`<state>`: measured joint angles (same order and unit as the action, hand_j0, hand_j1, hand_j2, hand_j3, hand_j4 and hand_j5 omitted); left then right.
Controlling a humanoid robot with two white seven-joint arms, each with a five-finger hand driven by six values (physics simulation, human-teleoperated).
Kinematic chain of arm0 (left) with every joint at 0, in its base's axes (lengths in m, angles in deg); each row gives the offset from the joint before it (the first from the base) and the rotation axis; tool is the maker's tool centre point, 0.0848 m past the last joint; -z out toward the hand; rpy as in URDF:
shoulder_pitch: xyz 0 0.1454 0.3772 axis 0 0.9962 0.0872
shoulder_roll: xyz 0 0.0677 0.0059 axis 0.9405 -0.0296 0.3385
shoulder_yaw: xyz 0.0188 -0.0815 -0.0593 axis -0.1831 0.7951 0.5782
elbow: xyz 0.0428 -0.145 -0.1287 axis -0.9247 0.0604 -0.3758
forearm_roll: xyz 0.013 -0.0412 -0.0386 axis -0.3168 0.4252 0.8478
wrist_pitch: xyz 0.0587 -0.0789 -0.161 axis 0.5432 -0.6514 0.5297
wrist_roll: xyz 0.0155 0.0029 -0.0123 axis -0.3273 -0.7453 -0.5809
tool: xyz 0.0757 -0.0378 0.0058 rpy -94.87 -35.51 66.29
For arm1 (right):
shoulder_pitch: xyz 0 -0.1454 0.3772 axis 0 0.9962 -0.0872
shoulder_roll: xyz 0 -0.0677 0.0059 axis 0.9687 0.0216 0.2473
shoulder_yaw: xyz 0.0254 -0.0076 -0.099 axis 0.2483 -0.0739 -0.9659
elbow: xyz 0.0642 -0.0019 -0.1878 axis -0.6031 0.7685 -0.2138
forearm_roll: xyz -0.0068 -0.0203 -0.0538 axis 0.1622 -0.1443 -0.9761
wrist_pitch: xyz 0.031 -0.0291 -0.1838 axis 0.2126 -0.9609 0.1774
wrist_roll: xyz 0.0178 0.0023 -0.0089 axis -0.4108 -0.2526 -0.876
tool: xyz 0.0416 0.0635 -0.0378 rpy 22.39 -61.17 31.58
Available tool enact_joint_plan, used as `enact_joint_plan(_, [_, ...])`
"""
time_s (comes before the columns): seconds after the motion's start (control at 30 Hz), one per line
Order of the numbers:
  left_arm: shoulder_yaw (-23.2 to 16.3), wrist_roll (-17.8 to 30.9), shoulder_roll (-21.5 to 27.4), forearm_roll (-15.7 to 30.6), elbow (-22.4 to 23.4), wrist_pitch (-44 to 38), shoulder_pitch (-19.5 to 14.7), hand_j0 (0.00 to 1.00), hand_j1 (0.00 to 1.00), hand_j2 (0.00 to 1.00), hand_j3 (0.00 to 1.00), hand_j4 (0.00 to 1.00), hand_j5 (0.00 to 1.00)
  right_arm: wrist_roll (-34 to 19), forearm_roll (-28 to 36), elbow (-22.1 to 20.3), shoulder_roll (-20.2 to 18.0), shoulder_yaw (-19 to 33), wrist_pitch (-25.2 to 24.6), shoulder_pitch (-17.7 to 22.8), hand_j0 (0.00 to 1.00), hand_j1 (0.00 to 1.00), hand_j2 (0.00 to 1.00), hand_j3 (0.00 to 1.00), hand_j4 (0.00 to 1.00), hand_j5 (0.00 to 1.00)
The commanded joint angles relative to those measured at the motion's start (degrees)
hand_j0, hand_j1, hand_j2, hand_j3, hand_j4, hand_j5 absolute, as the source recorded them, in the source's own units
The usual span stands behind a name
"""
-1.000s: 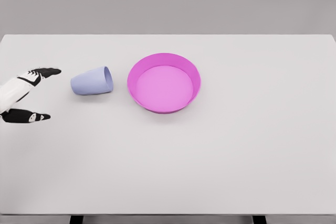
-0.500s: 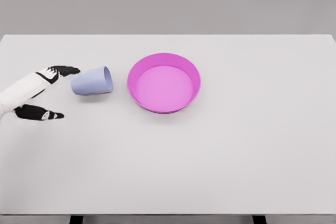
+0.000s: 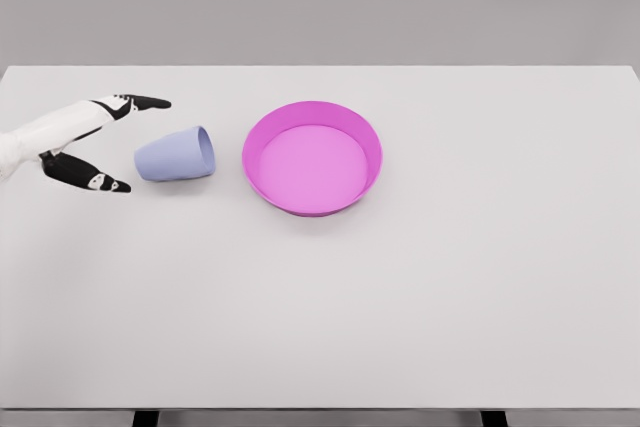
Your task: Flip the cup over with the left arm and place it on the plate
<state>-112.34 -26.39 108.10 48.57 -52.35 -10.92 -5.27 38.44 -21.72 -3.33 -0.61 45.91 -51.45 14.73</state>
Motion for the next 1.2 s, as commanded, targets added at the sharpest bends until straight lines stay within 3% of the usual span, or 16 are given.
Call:
enact_joint_plan(0.0, [-3.4, 0.0, -2.3, 0.5, 2.3, -1.8, -0.4, 1.00, 1.00, 1.00, 1.00, 1.00, 1.00, 0.0, 0.0, 0.0, 0.0, 0.0, 0.1, 0.0, 1.00, 1.00, 1.00, 1.00, 1.00, 1.00])
enact_joint_plan(0.03, [-5.2, 0.0, -3.7, 0.6, 3.9, -2.6, -2.1, 1.00, 1.00, 1.00, 1.00, 1.00, 1.00, 0.0, 0.0, 0.0, 0.0, 0.0, 0.0, 0.0, 1.00, 1.00, 1.00, 1.00, 1.00, 1.00])
enact_joint_plan(0.3, [-5.4, 0.1, -7.8, 0.0, 4.4, -16.0, -4.0, 1.00, 1.00, 1.00, 1.00, 1.00, 1.00, 0.0, 0.0, 0.0, 0.0, 0.0, 0.0, 0.0, 1.00, 1.00, 1.00, 1.00, 1.00, 1.00])
enact_joint_plan(0.4, [-5.4, 0.0, -7.8, 0.4, 4.3, -13.7, -4.1, 1.00, 1.00, 1.00, 1.00, 1.00, 1.00, 0.0, 0.0, 0.0, 0.0, 0.0, 0.1, 0.0, 1.00, 1.00, 1.00, 1.00, 1.00, 1.00])
enact_joint_plan(0.5, [-5.1, 0.0, -7.7, 0.6, 4.6, 1.0, -4.9, 1.00, 1.00, 1.00, 1.00, 1.00, 1.00, 0.0, 0.0, 0.0, 0.0, 0.0, 0.0, 0.0, 1.00, 1.00, 1.00, 1.00, 1.00, 1.00])
enact_joint_plan(0.73, [-5.3, 0.1, -6.8, -0.3, 7.4, 1.0, -5.2, 1.00, 1.00, 1.00, 1.00, 1.00, 1.00, 0.0, 0.0, 0.0, 0.0, 0.0, 0.0, 0.0, 1.00, 1.00, 1.00, 1.00, 1.00, 1.00])
enact_joint_plan(0.8, [-6.8, 0.0, -4.2, -0.3, 7.8, 1.0, -5.0, 1.00, 1.00, 1.00, 1.00, 1.00, 1.00, 0.0, 0.0, 0.0, 0.0, 0.0, 0.0, 0.0, 1.00, 1.00, 1.00, 1.00, 1.00, 1.00])
enact_joint_plan(0.9, [-8.2, -0.1, -4.1, -0.3, 8.7, -1.7, -5.3, 1.00, 1.00, 1.00, 1.00, 1.00, 1.00, 0.0, 0.0, 0.0, 0.0, 0.0, 0.0, 0.0, 1.00, 1.00, 1.00, 1.00, 1.00, 1.00])
enact_joint_plan(1.03, [-9.5, 0.0, -5.7, -0.3, 12.3, -3.6, -7.0, 1.00, 1.00, 1.00, 1.00, 1.00, 1.00, 0.0, 0.0, 0.0, 0.0, 0.0, 0.0, 0.0, 1.00, 1.00, 1.00, 1.00, 1.00, 1.00])
enact_joint_plan(1.17, [-9.6, 0.0, -8.2, -0.5, 12.3, -8.2, -7.6, 1.00, 1.00, 1.00, 1.00, 1.00, 1.00, 0.0, 0.0, 0.0, 0.0, 0.0, 0.0, 0.0, 1.00, 1.00, 1.00, 1.00, 1.00, 1.00])
